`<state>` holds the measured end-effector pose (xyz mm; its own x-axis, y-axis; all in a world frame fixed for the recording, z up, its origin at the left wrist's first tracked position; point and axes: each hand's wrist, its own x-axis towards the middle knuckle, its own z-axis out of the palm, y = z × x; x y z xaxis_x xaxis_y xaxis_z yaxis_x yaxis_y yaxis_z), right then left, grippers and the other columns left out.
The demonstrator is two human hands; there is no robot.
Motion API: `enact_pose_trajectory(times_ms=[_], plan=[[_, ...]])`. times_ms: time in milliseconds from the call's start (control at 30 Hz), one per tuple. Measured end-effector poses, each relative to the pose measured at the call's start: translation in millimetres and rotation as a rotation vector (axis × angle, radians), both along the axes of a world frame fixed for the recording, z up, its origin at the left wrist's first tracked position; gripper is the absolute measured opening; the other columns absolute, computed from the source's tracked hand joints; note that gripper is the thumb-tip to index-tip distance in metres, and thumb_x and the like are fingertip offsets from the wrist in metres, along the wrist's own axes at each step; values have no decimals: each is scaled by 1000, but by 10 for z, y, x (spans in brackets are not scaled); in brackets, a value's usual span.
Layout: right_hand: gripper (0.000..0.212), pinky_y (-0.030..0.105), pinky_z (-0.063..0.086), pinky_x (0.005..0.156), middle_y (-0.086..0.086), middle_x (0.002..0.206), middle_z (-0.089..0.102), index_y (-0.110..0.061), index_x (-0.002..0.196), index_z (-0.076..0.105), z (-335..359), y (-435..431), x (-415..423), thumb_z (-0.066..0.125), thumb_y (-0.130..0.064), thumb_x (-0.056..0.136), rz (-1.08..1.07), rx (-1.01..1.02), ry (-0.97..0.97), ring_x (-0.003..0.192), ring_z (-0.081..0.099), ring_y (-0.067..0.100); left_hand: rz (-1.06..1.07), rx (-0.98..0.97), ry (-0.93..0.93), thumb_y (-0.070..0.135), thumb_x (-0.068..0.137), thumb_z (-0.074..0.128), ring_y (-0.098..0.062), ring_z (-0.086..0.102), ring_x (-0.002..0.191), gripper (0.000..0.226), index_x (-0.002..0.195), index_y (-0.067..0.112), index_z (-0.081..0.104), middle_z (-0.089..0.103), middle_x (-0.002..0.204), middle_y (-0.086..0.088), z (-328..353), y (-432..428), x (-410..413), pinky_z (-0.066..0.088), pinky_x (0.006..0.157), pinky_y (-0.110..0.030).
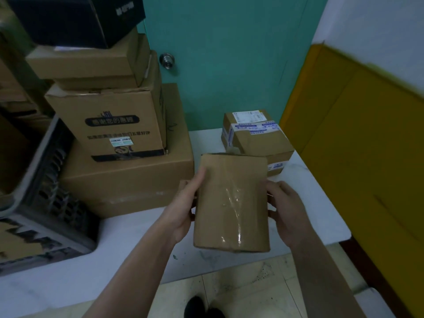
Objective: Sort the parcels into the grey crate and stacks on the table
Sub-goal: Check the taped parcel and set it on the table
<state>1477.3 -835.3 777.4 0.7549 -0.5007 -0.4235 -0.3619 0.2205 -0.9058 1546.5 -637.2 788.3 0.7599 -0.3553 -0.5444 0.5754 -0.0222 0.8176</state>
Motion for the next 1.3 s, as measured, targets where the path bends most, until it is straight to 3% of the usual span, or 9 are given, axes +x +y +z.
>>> enact_pose_trajectory(times_ms=[133, 233, 333, 600, 833, 900, 1067, 1233, 1300], plan=[[40, 42, 45, 91, -7, 103, 62, -24, 106, 62, 51, 96, 61, 62, -57, 84, -26, -153, -16, 99, 58, 17, -23, 66, 41, 92, 71, 33, -28, 60, 115, 92, 133, 28, 57, 67, 119, -10, -101, 35, 107, 43, 99, -67], [67, 49, 44, 104, -10, 120, 63, -34, 115, 65, 73, 161, 104, 54, -77, 64, -38, -140, -35, 113, 57, 17, -51, 72, 33, 90, 71, 48, -27, 61, 113, 88, 139, 33, 50, 64, 125, -10, -109, 39, 159, 52, 90, -60], [56, 47, 46, 102, -8, 114, 66, -30, 108, 68, 72, 169, 146, 52, -73, 75, -76, -194, -22, 109, 59, 18, -64, 41, 16, 80, 72, 59, -30, 61, 112, 81, 136, 31, 50, 59, 127, -17, -109, 36, 204, 57, 76, -48], [26, 41, 46, 93, -14, 99, 62, -30, 94, 63, -82, 153, 136, 52, -53, 94, -101, -273, -3, 95, 57, 9, -113, 32, -51, 67, 89, 47, -25, 65, 108, 56, 136, 37, 44, 62, 122, -9, -249, 65, 231, 59, 83, -44], [20, 34, 40, 87, -24, 93, 53, -39, 89, 56, -148, 209, 72, 48, -56, 93, -125, -328, 23, 88, 52, 6, -88, 129, -391, 76, 76, 41, -9, 50, 128, 65, 133, 48, 54, 48, 144, 10, -337, 115, 199, 44, 107, -40], [21, 35, 41, 88, -21, 94, 54, -38, 94, 56, -141, 246, 52, 48, -57, 93, -128, -335, 31, 93, 52, 13, -114, 95, -382, 80, 78, 39, -10, 51, 128, 56, 122, 53, 60, 52, 141, 9, -337, 140, 188, 46, 107, -44], [37, 37, 44, 89, -12, 102, 60, -31, 109, 59, -129, 326, 6, 47, -59, 90, -130, -375, 36, 101, 55, 17, -175, 89, -411, 102, 55, 45, -9, 49, 129, 83, 123, 55, 54, 47, 141, 12, -337, 172, 128, 46, 108, -46], [52, 33, 42, 87, -5, 117, 59, -30, 121, 54, -114, 374, -3, 43, -64, 83, -99, -446, 32, 105, 55, 17, -207, 174, -531, 69, 65, 61, -5, 39, 133, 61, 118, 41, 53, 36, 139, 23, -278, 201, 148, 40, 102, -16], [53, 35, 43, 91, -5, 118, 59, -27, 127, 55, -107, 392, 10, 43, -61, 87, -85, -464, 34, 106, 54, 18, -227, 190, -554, 63, 69, 63, -5, 39, 134, 57, 119, 36, 55, 39, 144, 21, -270, 226, 194, 40, 106, -23]])
